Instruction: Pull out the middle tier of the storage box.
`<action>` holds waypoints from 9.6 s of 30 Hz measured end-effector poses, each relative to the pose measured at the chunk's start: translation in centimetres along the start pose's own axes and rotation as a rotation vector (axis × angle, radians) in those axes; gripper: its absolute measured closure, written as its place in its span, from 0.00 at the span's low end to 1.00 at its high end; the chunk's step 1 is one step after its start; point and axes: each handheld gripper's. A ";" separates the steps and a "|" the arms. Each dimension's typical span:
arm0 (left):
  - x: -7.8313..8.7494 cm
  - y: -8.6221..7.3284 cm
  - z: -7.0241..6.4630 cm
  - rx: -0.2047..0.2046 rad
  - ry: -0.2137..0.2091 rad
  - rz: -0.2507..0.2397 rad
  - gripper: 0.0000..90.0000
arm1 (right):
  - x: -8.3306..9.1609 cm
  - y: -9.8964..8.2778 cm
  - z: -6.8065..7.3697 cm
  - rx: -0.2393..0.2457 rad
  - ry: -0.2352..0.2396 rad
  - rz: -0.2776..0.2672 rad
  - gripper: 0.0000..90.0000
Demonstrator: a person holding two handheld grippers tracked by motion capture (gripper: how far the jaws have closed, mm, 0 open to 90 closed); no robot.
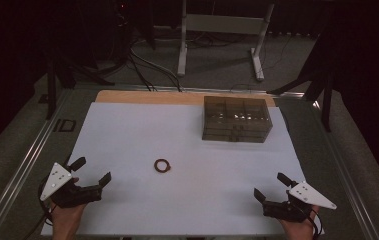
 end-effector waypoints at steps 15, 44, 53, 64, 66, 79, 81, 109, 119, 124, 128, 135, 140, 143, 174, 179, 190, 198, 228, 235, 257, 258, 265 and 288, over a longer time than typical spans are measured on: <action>-0.1 -0.3 0.0 0.012 0.009 0.002 0.01 | -0.8 1.1 0.7 -0.036 -0.029 0.002 0.00; -0.2 -0.5 0.1 0.017 0.019 0.004 0.01 | -4.4 4.4 -0.5 -0.034 -0.076 -0.014 0.00; -0.2 -0.6 0.1 0.017 0.020 0.006 0.01 | -6.0 5.0 -1.2 -0.033 -0.100 -0.020 0.00; -0.3 -0.6 0.1 0.018 0.021 0.006 0.01 | -7.4 5.4 -1.6 -0.028 -0.115 -0.019 0.00; -0.3 -0.6 0.2 0.019 0.020 0.006 0.01 | -7.6 5.5 -1.7 -0.031 -0.116 -0.018 0.00; -0.3 -0.7 0.2 0.017 0.023 0.009 0.01 | -9.2 5.4 -2.5 -0.053 -0.135 -0.009 0.00; -0.3 -0.7 0.2 0.018 0.023 0.009 0.01 | -9.5 5.4 -2.6 -0.050 -0.139 -0.002 0.00; -0.4 -0.7 0.2 0.016 0.024 0.017 0.01 | -12.7 4.9 -3.5 -0.070 -0.165 0.024 0.00; -0.5 -0.8 0.2 0.014 0.022 0.019 0.01 | -13.5 4.7 -4.0 -0.064 -0.175 0.028 0.00; -0.5 -0.8 0.2 0.012 0.023 0.020 0.01 | -14.0 4.8 -4.3 -0.068 -0.178 0.032 0.00; -0.5 -0.8 0.2 0.012 0.022 0.020 0.01 | -14.3 4.8 -4.5 -0.066 -0.183 0.032 0.00; -0.5 -0.8 0.1 0.010 0.023 0.021 0.01 | -14.5 4.6 -4.9 -0.072 -0.193 0.039 0.00; -0.5 -0.8 0.1 0.011 0.022 0.021 0.01 | -15.1 4.5 -5.2 -0.059 -0.203 0.048 0.00; -0.5 -0.8 0.1 0.010 0.022 0.022 0.01 | -15.7 4.2 -5.4 -0.070 -0.208 0.057 0.00; -0.5 -0.8 0.3 0.015 0.028 0.020 0.01 | -18.1 3.3 -6.6 -0.130 -0.236 0.120 0.00; -0.5 -0.8 0.2 0.013 0.026 0.020 0.01 | -17.8 3.6 -5.8 -0.104 -0.236 0.098 0.00; -0.5 -0.8 0.2 0.013 0.026 0.021 0.01 | -18.0 3.7 -4.7 -0.106 -0.246 0.086 0.00; -0.5 -0.8 0.2 0.011 0.025 0.022 0.01 | -18.0 3.8 -3.7 -0.098 -0.264 0.065 0.01; -0.5 -0.8 0.2 0.012 0.026 0.021 0.01 | -19.7 3.2 -1.4 -0.113 -0.353 0.084 0.54; -0.5 -0.8 0.3 0.011 0.026 0.023 0.01 | -19.9 3.1 -1.3 -0.127 -0.371 0.082 0.55; -0.5 -0.8 0.2 0.010 0.026 0.022 0.01 | -20.3 3.2 -1.0 -0.134 -0.427 0.068 0.59; -0.5 -0.8 0.2 0.010 0.026 0.022 0.01 | -20.3 3.2 -1.0 -0.133 -0.429 0.068 0.60; -0.5 -0.8 0.2 0.010 0.027 0.022 0.01 | -20.4 3.1 -0.9 -0.138 -0.443 0.071 0.61; -0.5 -0.8 0.3 0.011 0.026 0.019 0.01 | -21.0 2.9 -0.2 -0.173 -0.499 0.078 0.62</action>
Point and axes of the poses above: each handheld gripper's, and its own axes: x roughly backward along the jaws, y roughly out of its top, z roughly to its left, and after that the axes turned 1 degree about -z, right-handed
